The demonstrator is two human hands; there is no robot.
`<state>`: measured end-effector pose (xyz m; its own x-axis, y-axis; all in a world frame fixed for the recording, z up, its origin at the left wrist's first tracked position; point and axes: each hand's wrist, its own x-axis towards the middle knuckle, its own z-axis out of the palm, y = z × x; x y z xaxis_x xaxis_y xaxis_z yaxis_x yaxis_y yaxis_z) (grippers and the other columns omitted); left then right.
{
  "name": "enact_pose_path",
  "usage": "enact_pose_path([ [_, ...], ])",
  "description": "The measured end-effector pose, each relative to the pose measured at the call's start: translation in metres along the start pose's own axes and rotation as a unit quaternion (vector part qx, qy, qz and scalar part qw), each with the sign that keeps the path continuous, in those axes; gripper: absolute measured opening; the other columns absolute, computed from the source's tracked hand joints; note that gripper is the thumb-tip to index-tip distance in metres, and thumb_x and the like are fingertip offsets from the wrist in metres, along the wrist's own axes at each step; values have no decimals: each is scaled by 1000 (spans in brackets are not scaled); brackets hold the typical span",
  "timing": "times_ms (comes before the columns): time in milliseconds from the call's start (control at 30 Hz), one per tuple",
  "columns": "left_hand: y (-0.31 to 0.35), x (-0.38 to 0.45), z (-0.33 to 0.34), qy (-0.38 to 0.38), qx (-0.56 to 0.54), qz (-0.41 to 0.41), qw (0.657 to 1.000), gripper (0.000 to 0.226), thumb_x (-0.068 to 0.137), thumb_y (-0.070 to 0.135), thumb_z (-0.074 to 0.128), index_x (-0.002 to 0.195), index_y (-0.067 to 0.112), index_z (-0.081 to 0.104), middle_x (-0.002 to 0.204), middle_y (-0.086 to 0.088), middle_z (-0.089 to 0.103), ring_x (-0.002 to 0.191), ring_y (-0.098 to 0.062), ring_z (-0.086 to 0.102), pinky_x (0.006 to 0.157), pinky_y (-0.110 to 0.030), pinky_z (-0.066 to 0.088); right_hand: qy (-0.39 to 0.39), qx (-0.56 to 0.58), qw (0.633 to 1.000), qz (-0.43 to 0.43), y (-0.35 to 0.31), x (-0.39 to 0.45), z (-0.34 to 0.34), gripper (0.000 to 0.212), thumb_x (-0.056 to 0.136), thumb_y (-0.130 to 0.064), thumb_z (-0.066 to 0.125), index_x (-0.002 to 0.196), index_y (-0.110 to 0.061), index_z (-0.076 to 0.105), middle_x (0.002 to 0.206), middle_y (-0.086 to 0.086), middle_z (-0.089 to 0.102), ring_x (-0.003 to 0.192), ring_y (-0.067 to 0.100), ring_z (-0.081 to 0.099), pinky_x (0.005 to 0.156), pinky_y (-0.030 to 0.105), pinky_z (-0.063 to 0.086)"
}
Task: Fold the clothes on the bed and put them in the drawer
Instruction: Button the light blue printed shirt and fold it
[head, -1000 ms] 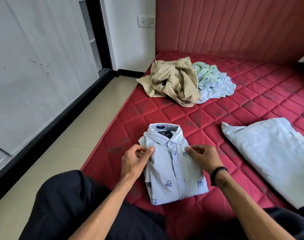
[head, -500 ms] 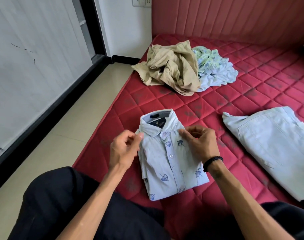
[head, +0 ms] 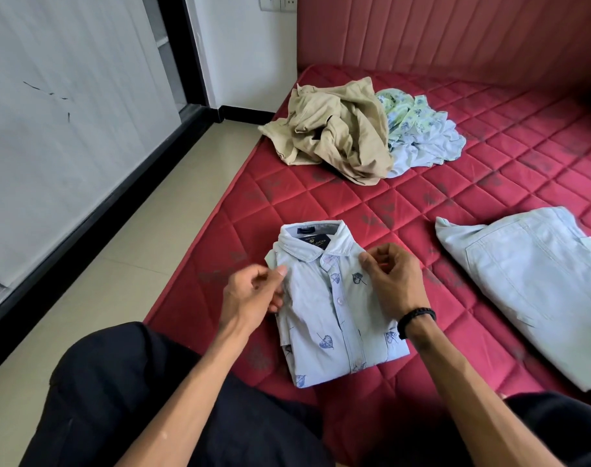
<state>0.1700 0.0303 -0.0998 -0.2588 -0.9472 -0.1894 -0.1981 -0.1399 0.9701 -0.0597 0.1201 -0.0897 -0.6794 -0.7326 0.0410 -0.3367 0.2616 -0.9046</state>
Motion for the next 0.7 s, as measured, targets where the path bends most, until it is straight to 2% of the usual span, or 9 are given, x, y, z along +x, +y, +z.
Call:
enact_pose_path([
  [100,-9,-5,9,-57,-32,-117,991,43,84,54,77,91,11,77,76,-1,75,68,-18,72,65,-38,62,-32,20,996,76,0,-1,-3,22,91,-40,76,92,-20,70,81,-5,76,69,3,69,65,26,53],
  [200,-3,-4,18,-50,-70,-110,990,39,86,49,78,88,10,76,77,-2,71,66,-15,65,62,-33,57,-67,54,987,134,2,0,-12,30,92,-46,73,86,-17,77,85,5,79,70,14,72,70,32,59],
  [300,2,-3,19,-38,-88,-88,992,28,88,39,79,78,15,71,73,-2,67,63,-14,58,56,-27,49,-121,113,965,204,0,7,-11,60,88,-60,72,90,0,77,96,26,75,76,30,69,80,51,61],
  [367,-1,-3,15,-42,-90,-25,995,29,90,36,78,72,16,68,71,-4,61,65,-16,51,57,-28,42,-150,127,951,239,-4,16,-7,74,83,-65,74,98,7,74,99,29,73,79,33,70,83,56,60],
  [467,-1,-1,7,-61,-79,21,995,28,91,31,78,76,10,67,72,-1,62,67,-14,53,59,-28,43,-204,161,937,233,-17,27,-3,53,87,-43,78,103,7,74,101,26,75,77,29,74,70,38,63],
  [533,-1,3,5,-77,-126,-68,987,23,88,30,80,90,9,71,84,-4,72,74,-14,64,66,-28,52,-229,175,935,205,-19,30,-3,44,84,-25,82,108,9,69,106,29,73,75,26,72,69,35,64],
  [600,2,5,6,-103,-199,-168,960,21,88,30,79,100,13,74,92,-3,76,75,-15,69,69,-29,54,-224,168,941,188,-20,27,-3,29,82,-11,83,103,3,69,99,24,76,71,22,73,63,33,63],
  [633,2,7,8,-103,-204,-175,958,20,89,28,79,101,13,76,93,-3,77,76,-15,69,68,-28,53,-210,162,948,175,-19,26,-4,22,81,-6,83,97,-1,69,93,19,77,69,21,73,61,31,61],
  [700,3,12,14,-66,-171,-123,975,19,87,23,81,99,8,78,94,-8,79,80,-19,71,63,-26,53,-170,170,959,147,-19,24,-7,22,76,-1,85,85,-7,66,82,13,78,65,20,73,58,29,60],
])
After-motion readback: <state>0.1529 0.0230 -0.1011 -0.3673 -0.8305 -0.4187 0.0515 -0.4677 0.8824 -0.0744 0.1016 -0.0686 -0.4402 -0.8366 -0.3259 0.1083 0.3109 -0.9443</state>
